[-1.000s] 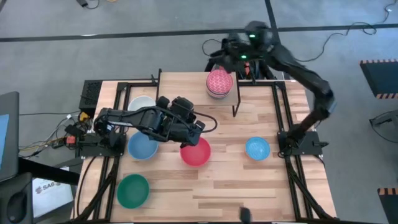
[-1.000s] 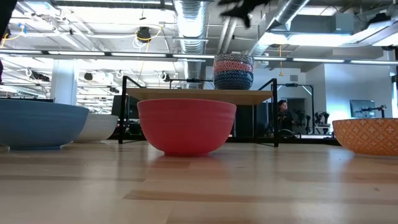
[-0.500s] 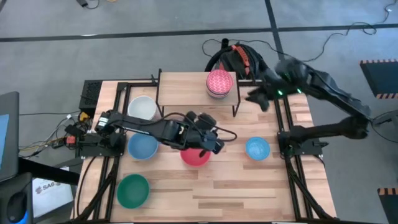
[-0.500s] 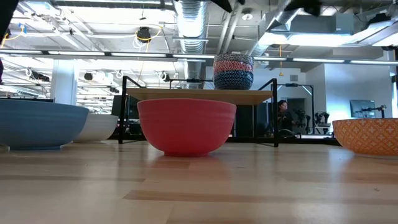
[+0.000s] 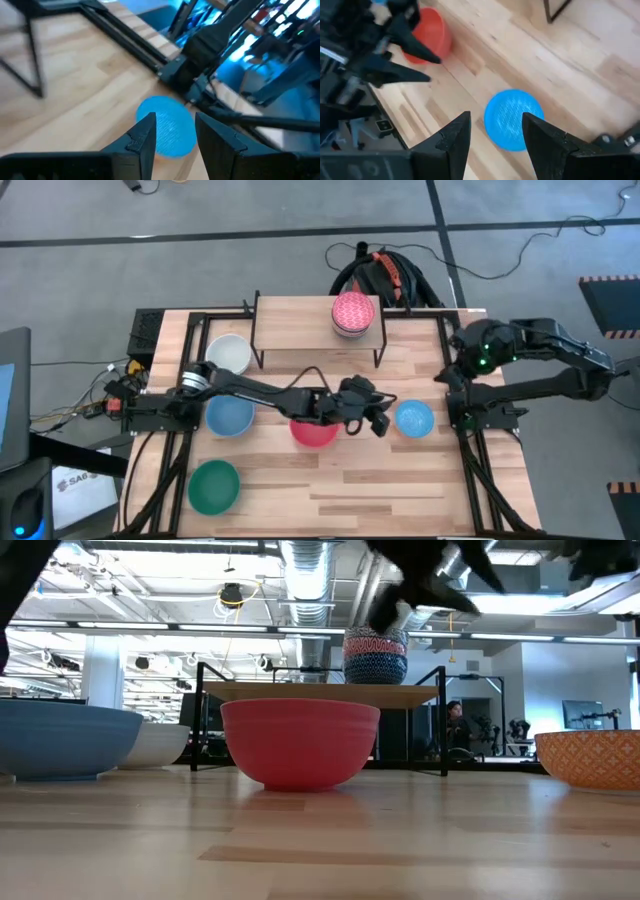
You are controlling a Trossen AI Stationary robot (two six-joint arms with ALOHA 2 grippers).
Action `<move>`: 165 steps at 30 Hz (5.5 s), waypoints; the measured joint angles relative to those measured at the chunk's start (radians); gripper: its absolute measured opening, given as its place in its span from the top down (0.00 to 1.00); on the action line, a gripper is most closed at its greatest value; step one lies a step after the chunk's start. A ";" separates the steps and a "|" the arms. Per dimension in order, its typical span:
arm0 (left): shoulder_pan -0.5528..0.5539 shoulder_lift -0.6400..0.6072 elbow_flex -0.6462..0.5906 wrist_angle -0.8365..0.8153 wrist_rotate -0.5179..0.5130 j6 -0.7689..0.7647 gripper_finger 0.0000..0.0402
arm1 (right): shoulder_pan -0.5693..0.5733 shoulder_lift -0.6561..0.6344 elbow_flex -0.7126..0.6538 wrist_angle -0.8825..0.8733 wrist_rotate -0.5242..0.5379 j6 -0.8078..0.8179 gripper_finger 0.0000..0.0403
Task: Place and stack bowls onto a shelf
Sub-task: Stack the light blue patterned bowl on top of the red patterned bowl on the shelf
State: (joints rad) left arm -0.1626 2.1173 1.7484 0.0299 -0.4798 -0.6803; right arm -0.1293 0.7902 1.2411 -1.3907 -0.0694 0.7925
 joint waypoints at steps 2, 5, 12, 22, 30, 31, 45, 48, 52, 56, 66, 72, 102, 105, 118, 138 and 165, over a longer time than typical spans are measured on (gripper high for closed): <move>0.013 0.042 0.015 -0.012 0.019 -0.013 0.70 | 0.029 0.000 0.000 -0.021 0.010 0.044 0.50; 0.035 0.107 0.059 -0.027 0.061 -0.024 0.70 | 0.068 0.000 0.000 -0.047 0.015 0.097 0.50; 0.104 0.216 0.132 -0.020 0.210 -0.009 0.70 | 0.099 0.015 0.000 -0.121 0.019 0.149 0.50; 0.136 0.309 0.198 -0.033 0.294 -0.001 0.70 | 0.099 0.030 0.000 -0.159 0.018 0.151 0.50; 0.135 0.308 0.200 -0.019 0.318 0.028 0.70 | 0.099 0.029 0.000 -0.174 0.018 0.152 0.50; 0.135 0.308 0.200 -0.019 0.318 0.032 0.70 | 0.099 0.029 0.000 -0.174 0.018 0.152 0.50; 0.116 0.307 0.200 -0.052 0.302 0.041 0.66 | 0.099 0.042 0.000 -0.173 0.013 0.171 0.50; 0.109 0.306 0.200 -0.087 0.308 0.039 0.66 | 0.099 0.042 0.000 -0.173 0.001 0.176 0.50; 0.105 0.306 0.200 -0.079 0.314 0.024 0.66 | 0.099 0.064 0.000 -0.173 0.000 0.179 0.50; 0.105 0.306 0.200 -0.102 0.306 0.005 0.66 | 0.100 0.103 0.000 -0.174 0.000 0.178 0.50; 0.108 0.356 0.237 -0.036 0.256 -0.021 0.66 | 0.110 0.189 0.000 -0.174 -0.001 0.169 0.50; 0.104 0.450 0.339 -0.077 0.322 -0.053 0.66 | 0.127 0.213 0.001 -0.173 -0.011 0.179 0.50; 0.104 0.469 0.380 -0.193 0.345 -0.064 0.99 | 0.169 0.216 0.001 -0.174 0.008 0.201 0.58; 0.104 0.466 0.380 -0.196 0.344 -0.065 0.99 | 0.169 0.216 0.001 -0.174 0.009 0.193 0.59; 0.064 0.425 0.609 -0.595 0.110 0.034 1.00 | 0.290 0.203 0.001 -0.032 0.102 0.037 0.50; -0.074 0.173 0.583 -0.934 -0.425 -0.049 1.00 | 0.692 0.320 0.001 0.265 0.840 0.054 0.41; -0.141 0.098 0.603 -1.164 -0.582 0.224 1.00 | 0.650 0.529 0.001 0.472 1.009 -0.305 0.55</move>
State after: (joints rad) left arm -0.3035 2.2158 2.3512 -1.1339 -1.0616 -0.4566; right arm 0.5203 1.3195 1.2423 -0.9187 0.9399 0.4872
